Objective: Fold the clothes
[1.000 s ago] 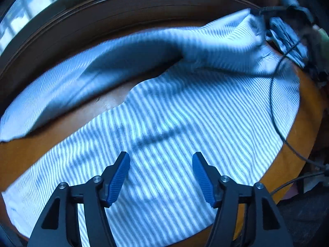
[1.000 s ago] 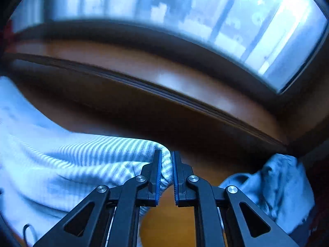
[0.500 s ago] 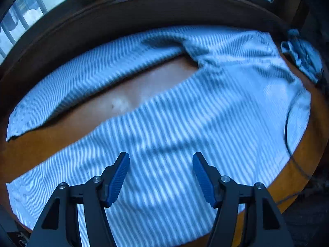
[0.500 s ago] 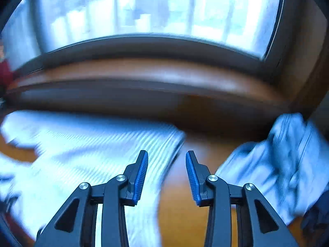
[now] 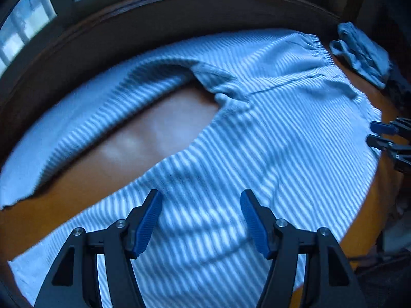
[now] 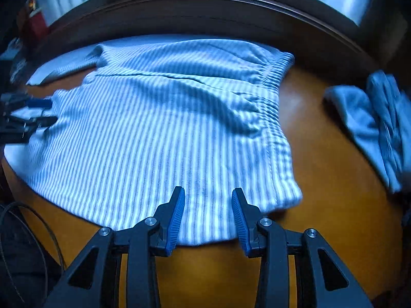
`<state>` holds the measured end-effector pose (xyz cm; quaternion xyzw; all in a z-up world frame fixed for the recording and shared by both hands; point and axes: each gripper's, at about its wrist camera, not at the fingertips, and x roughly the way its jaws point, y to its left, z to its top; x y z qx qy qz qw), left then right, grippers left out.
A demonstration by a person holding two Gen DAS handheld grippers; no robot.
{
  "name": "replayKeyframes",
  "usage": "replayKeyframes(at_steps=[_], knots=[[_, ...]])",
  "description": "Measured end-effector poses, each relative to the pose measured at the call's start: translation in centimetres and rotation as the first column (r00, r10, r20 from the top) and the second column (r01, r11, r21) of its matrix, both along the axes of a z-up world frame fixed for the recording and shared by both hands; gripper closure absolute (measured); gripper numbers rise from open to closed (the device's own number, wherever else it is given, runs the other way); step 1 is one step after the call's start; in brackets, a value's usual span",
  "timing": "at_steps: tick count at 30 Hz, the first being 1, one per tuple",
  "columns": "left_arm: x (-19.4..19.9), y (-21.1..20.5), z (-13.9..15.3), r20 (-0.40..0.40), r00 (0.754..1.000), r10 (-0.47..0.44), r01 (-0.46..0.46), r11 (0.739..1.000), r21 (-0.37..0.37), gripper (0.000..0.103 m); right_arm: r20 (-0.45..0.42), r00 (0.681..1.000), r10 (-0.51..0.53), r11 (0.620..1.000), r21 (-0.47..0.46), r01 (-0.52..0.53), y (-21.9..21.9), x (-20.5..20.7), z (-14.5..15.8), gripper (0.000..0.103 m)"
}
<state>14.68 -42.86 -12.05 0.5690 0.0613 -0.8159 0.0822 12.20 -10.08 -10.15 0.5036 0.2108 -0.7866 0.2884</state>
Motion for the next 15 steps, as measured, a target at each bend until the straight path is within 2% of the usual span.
replayKeyframes(at_steps=[8,11,12,13,15], knots=[[1.4,4.2,0.8,0.025,0.985,-0.173,0.173,0.985,0.010,0.041,0.023,0.994,-0.107,0.993,0.046,0.106,3.6,0.7,0.3,0.065],[1.7,3.5,2.8,0.002,0.982,-0.186,0.186,0.982,0.030,0.041,-0.001,0.987,-0.159,0.981,0.115,0.158,3.5,0.4,1.0,0.065],[1.8,2.9,3.9,-0.017,0.983,-0.185,0.185,0.982,0.025,0.041,-0.033,0.985,-0.167,0.979,0.117,0.170,3.0,0.5,1.9,0.065],[2.0,1.8,5.0,-0.042,0.984,-0.174,0.174,0.985,0.006,0.041,-0.055,0.986,-0.159,0.982,0.095,0.164,2.5,0.7,2.9,0.065],[2.7,-0.6,7.3,-0.092,0.987,-0.136,0.132,0.990,-0.047,0.041,-0.103,0.987,-0.125,0.992,-0.008,0.125,0.2,1.2,5.7,0.065]])
